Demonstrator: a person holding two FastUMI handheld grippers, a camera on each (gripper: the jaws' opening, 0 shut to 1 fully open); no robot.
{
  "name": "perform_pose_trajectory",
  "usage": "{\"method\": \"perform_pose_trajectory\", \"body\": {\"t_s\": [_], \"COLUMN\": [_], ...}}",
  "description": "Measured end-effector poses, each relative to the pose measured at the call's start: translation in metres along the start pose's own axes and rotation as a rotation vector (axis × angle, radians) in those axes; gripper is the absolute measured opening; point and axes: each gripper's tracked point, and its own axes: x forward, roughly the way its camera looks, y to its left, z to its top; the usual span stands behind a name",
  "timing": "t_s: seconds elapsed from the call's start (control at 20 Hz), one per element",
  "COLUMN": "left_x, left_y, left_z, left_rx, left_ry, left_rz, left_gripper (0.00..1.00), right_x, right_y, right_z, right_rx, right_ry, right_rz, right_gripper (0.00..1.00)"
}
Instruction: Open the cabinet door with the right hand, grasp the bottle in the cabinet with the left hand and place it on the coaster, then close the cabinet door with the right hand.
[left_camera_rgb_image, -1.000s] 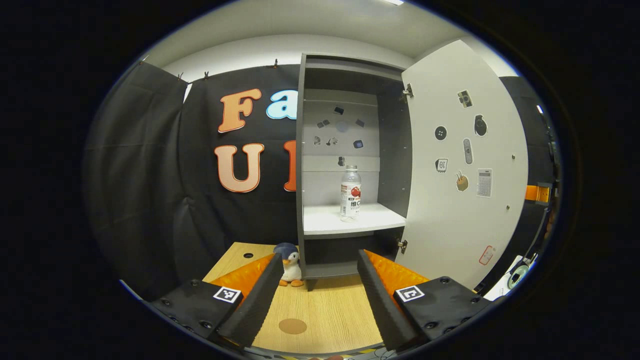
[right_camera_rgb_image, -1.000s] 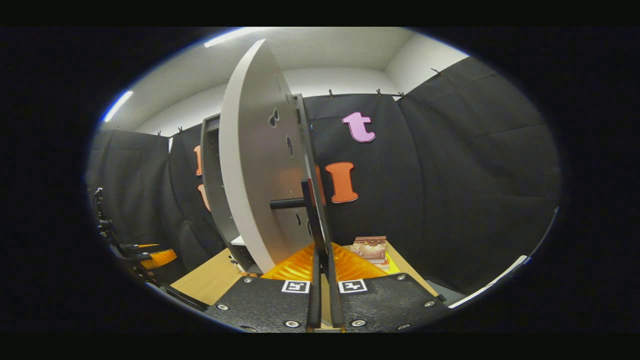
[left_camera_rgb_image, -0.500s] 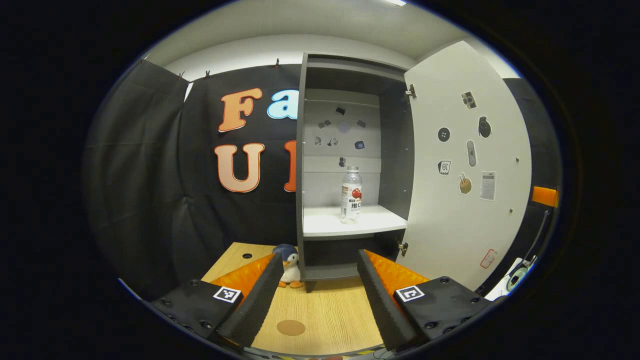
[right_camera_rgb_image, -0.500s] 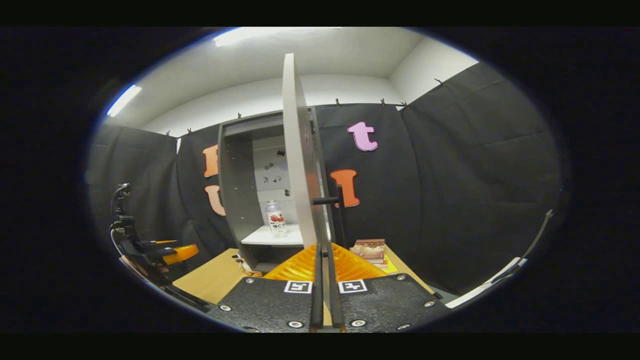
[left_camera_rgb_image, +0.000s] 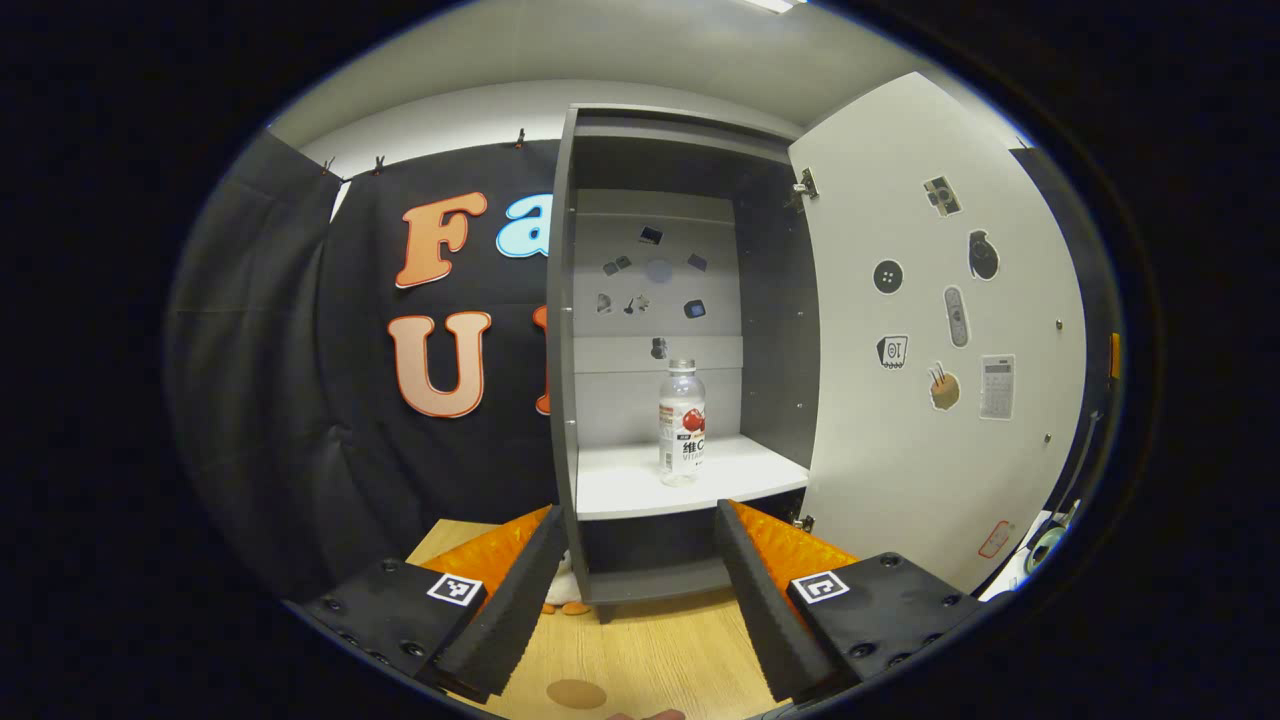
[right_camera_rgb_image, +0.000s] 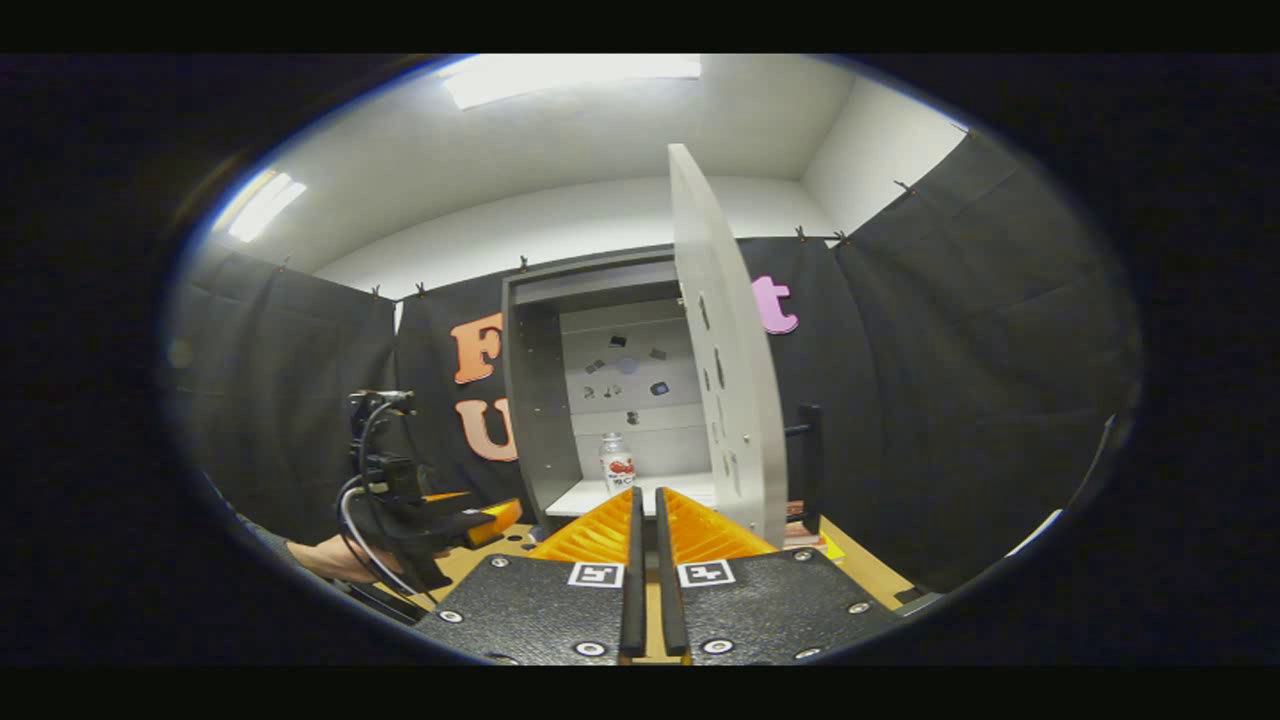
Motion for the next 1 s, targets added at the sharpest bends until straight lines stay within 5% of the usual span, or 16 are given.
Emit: {"method": "perform_pose_trajectory", "body": {"t_s": [0.05, 0.1, 0.15, 0.2, 0.25, 0.3, 0.55, 1.0], "left_x": [0.012, 0.026, 0.041, 0.057, 0.072, 0.088, 0.160, 0.248], "left_y": [-0.002, -0.004, -0.007, -0.009, -0.012, -0.016, -0.030, -0.040], "left_z": [0.002, 0.004, 0.005, 0.007, 0.008, 0.008, 0.006, -0.006], "left_rx": [-0.003, -0.005, -0.008, -0.008, -0.009, -0.006, -0.006, -0.010], "left_ry": [-0.009, -0.017, -0.022, -0.031, -0.035, -0.035, -0.050, -0.052], "left_rz": [-0.012, -0.033, -0.053, -0.066, -0.082, -0.103, -0.151, -0.182], "left_gripper": [0.94, 0.94, 0.94, 0.94, 0.99, 0.94, 0.96, 0.96], "right_x": [0.006, 0.011, 0.020, 0.028, 0.039, 0.046, 0.078, 0.115], "right_y": [0.006, 0.016, 0.029, 0.039, 0.043, 0.046, 0.048, 0.032], "right_z": [-0.006, -0.010, -0.011, -0.011, -0.012, -0.018, -0.032, -0.054], "right_rx": [-0.014, -0.010, 0.006, 0.019, 0.024, 0.016, 0.028, 0.064], "right_ry": [0.013, 0.018, 0.014, 0.007, 0.006, 0.011, 0.021, 0.071], "right_rz": [-0.012, -0.007, 0.006, 0.009, 0.002, -0.011, -0.093, -0.208], "right_gripper": [0.00, 0.14, 0.05, 0.16, 0.12, 0.19, 0.42, 0.61]}}
